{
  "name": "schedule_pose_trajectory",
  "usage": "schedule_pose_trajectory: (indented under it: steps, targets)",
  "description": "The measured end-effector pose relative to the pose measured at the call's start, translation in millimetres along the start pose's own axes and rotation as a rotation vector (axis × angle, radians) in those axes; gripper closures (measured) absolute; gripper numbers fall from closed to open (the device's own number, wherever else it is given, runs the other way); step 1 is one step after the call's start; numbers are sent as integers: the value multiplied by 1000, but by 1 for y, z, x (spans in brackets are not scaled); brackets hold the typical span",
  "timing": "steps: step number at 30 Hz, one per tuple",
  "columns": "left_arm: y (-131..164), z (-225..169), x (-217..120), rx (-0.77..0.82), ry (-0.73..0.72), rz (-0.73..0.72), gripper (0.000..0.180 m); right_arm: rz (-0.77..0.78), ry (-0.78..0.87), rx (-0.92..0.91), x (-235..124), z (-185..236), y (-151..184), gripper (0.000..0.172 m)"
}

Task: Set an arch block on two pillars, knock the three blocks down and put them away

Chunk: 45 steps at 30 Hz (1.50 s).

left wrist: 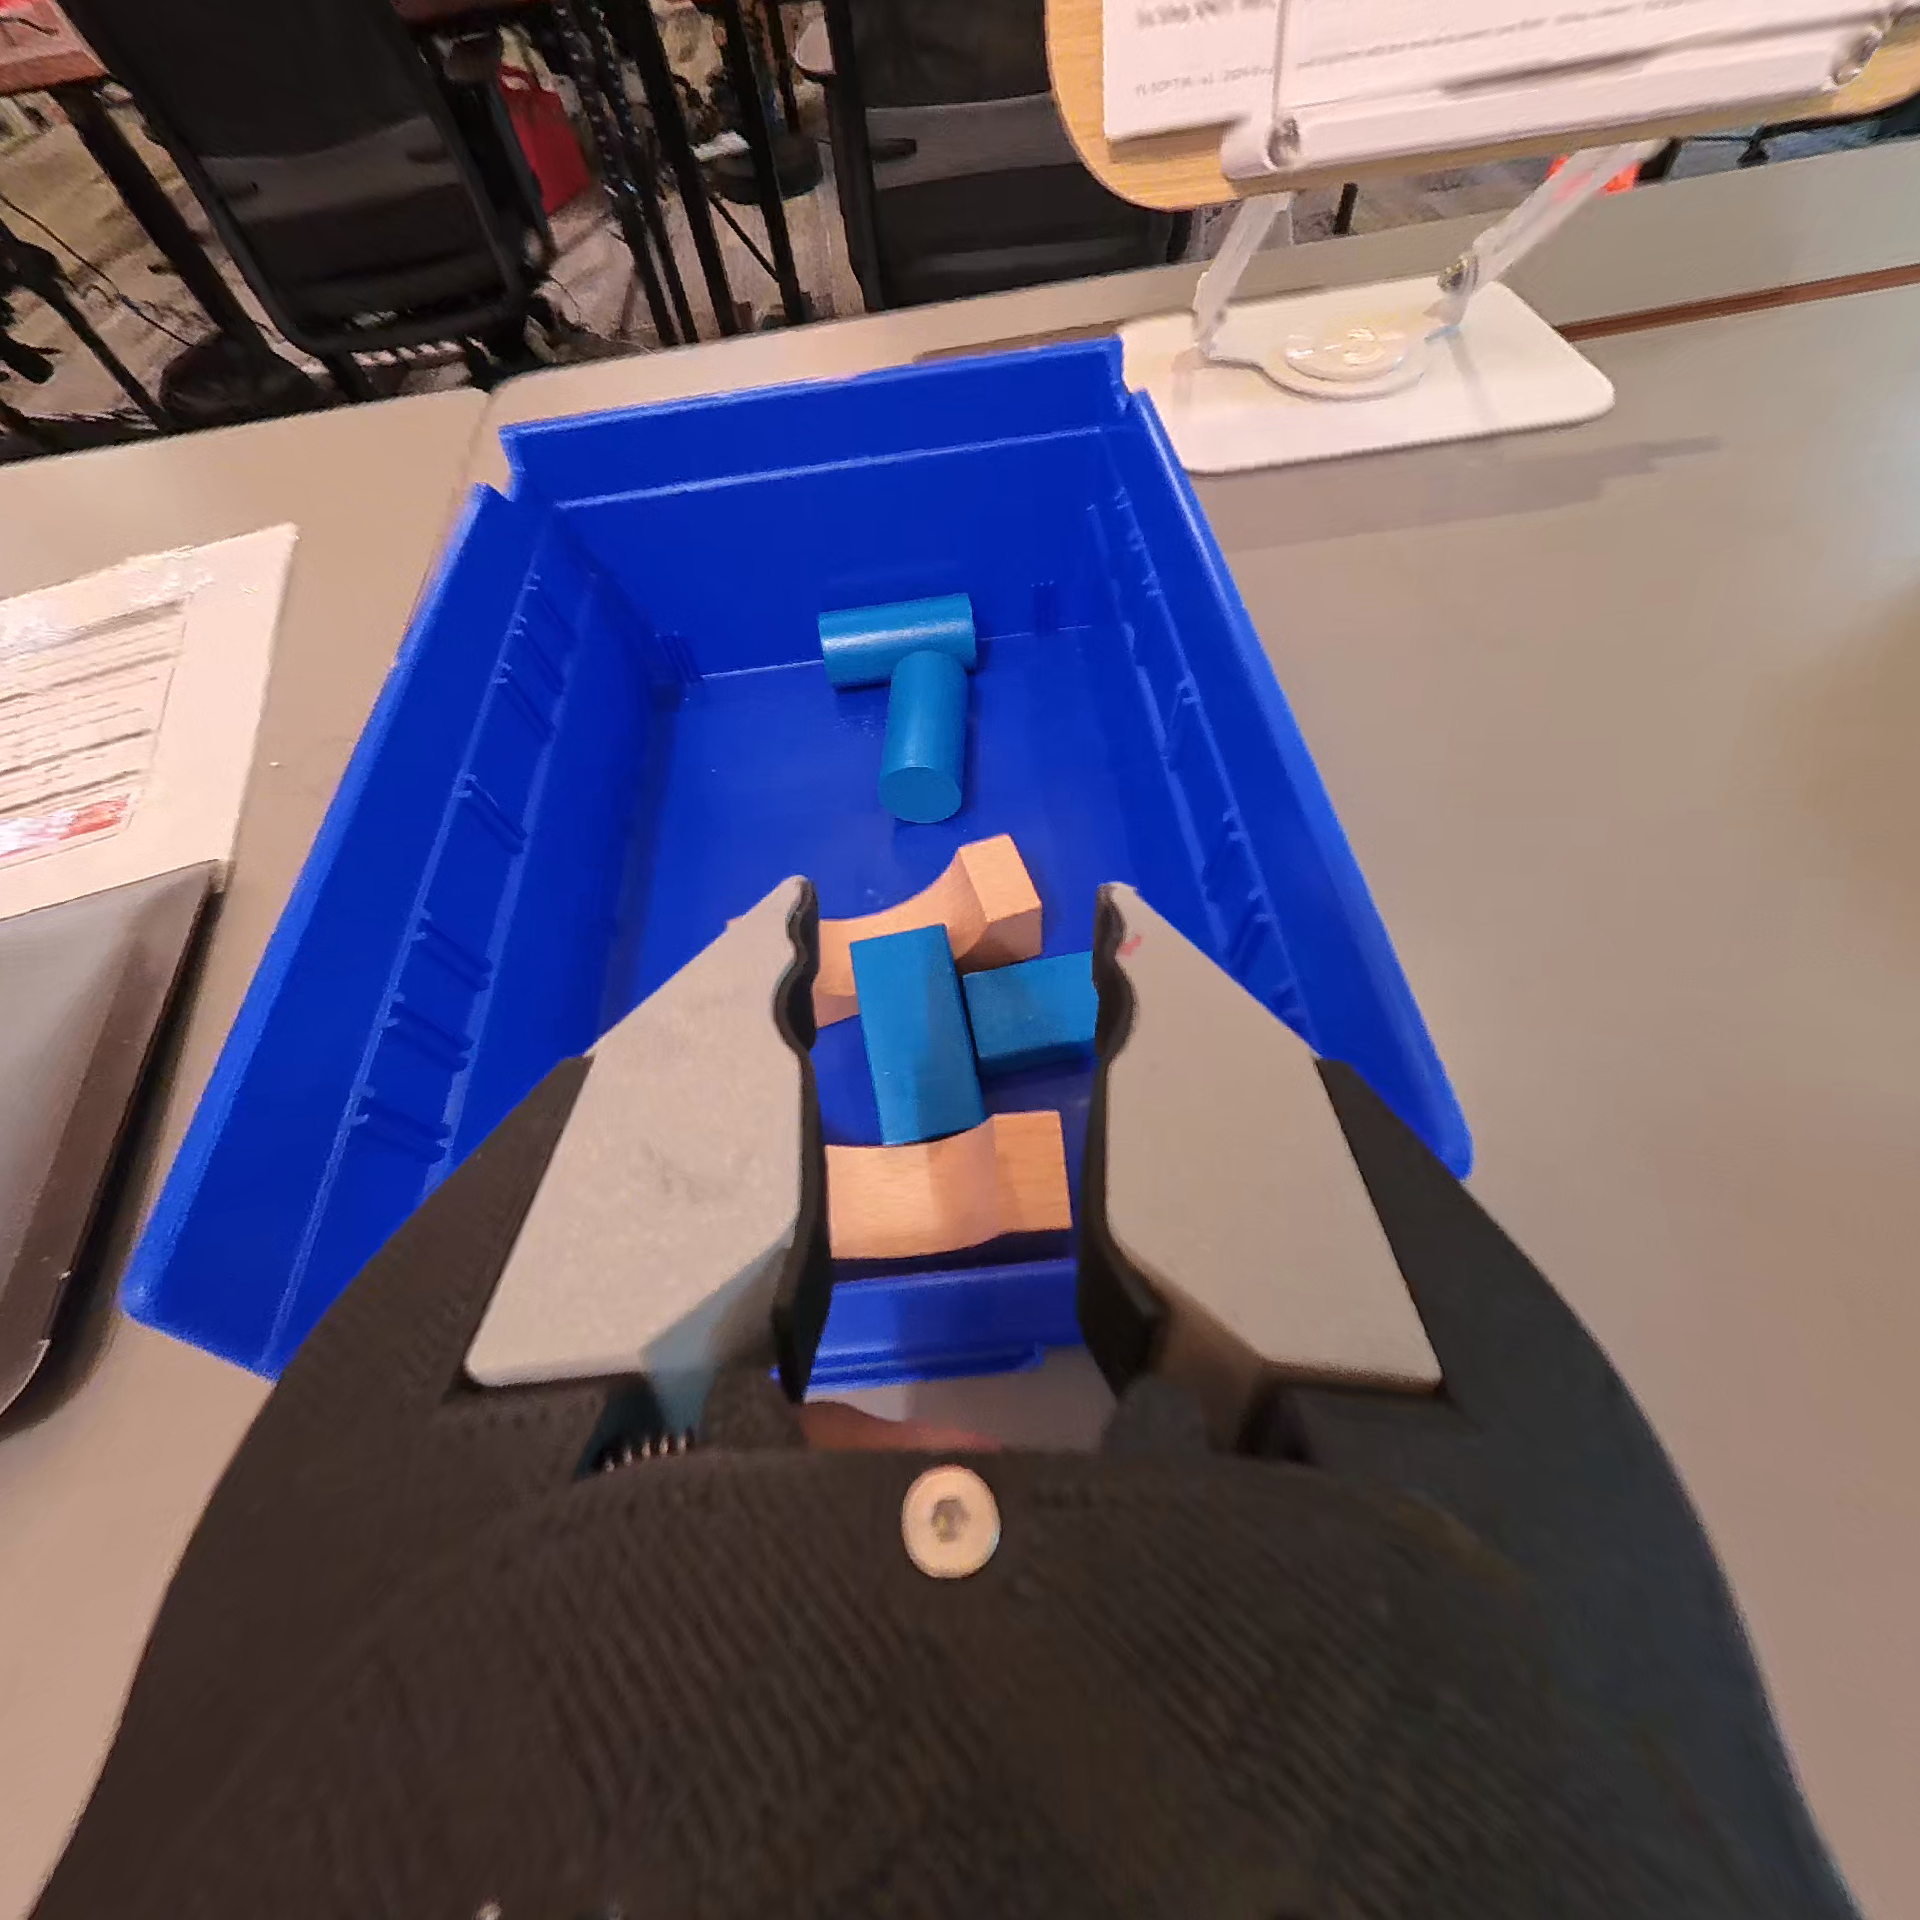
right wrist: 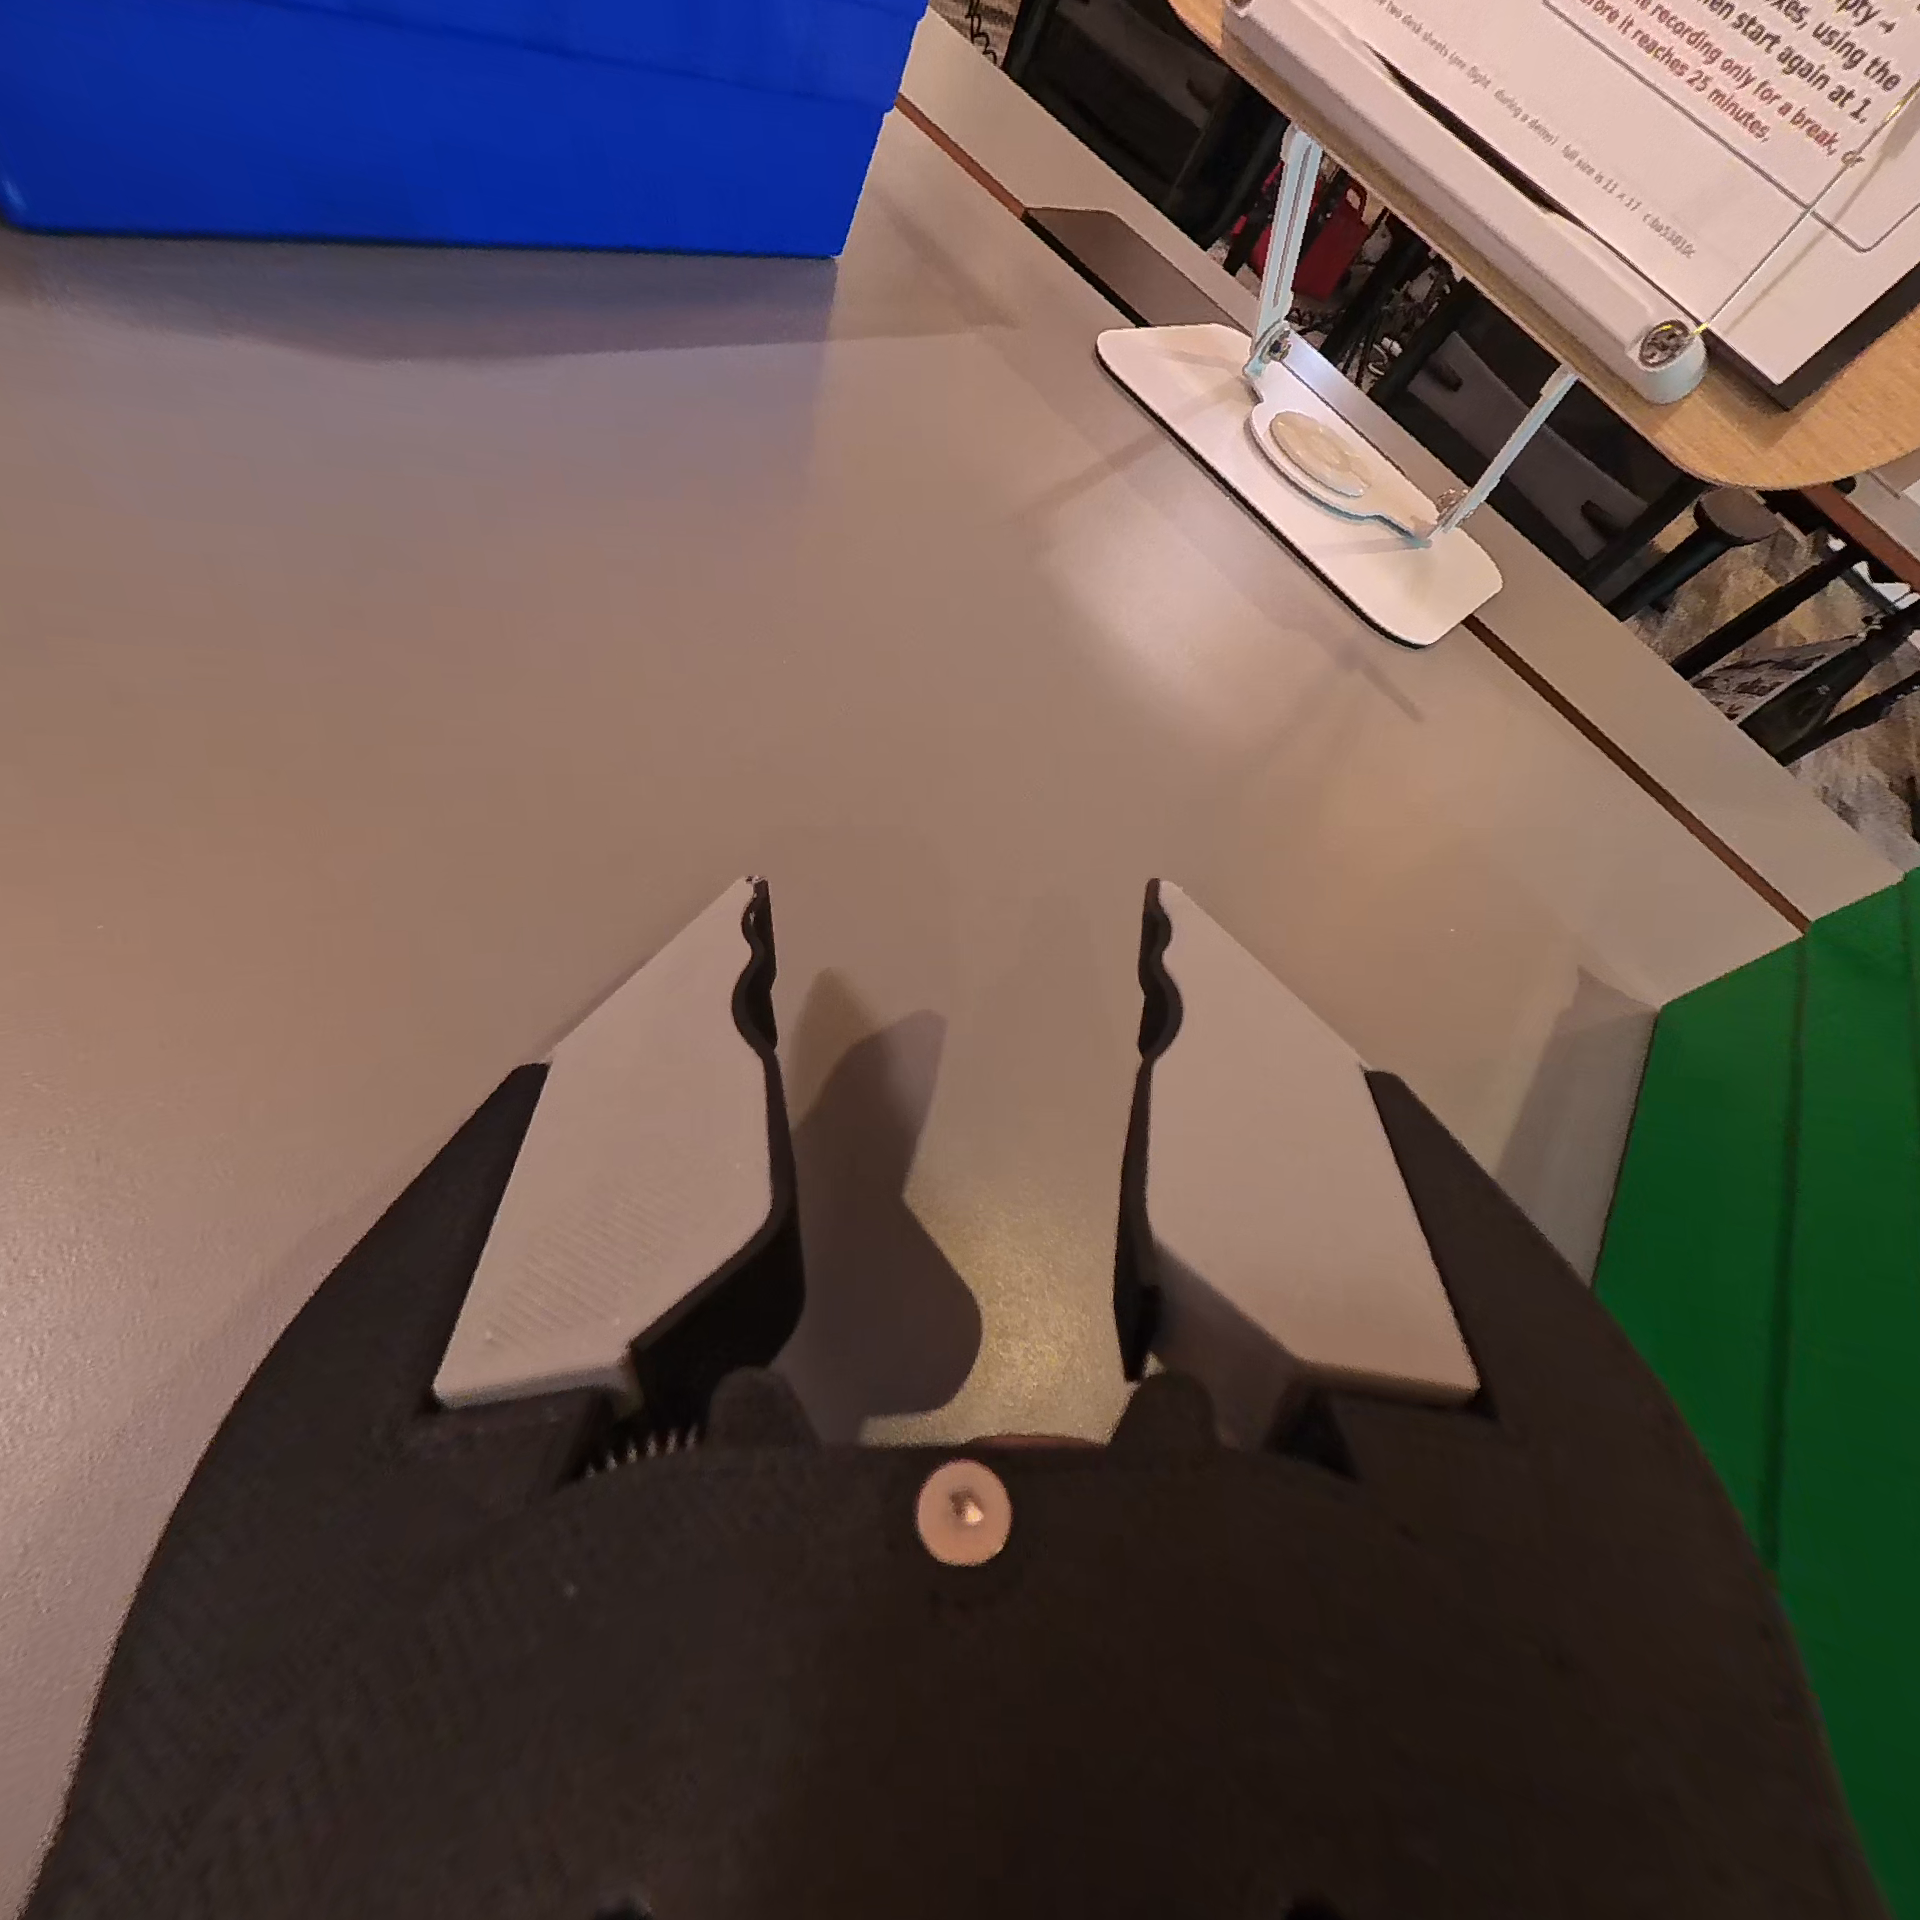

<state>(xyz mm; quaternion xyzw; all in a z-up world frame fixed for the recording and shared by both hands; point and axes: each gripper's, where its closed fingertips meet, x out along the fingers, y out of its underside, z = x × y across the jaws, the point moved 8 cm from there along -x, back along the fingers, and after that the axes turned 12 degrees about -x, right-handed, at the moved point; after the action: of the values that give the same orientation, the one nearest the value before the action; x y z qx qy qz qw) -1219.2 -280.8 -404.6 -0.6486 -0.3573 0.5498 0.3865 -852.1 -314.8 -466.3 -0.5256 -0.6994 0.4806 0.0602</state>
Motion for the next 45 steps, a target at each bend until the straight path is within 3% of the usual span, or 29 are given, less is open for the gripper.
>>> schedule_pose_trajectory:
  steps: [14,21,22,24,32,34,38,45]
  targets:
    - [16,-1,17,55,-52,124,131,6,6,-12,0,1,0,104]
    - [16,1,19,59,-71,117,135,9,5,-17,0,1,0,104]
    - [16,2,19,56,-77,114,141,9,5,-18,0,1,0,104]
    - [15,2,19,59,-93,111,180,9,6,-18,0,1,0,104]
    - [16,4,21,72,-134,113,180,10,6,-19,0,1,0,104]
    - [16,5,21,71,-134,111,166,9,6,-18,0,1,0,104]
    - [15,7,20,65,-125,109,155,10,6,-20,0,1,0,104]
    - [13,16,17,21,-105,110,155,13,7,-24,1,2,0,104]
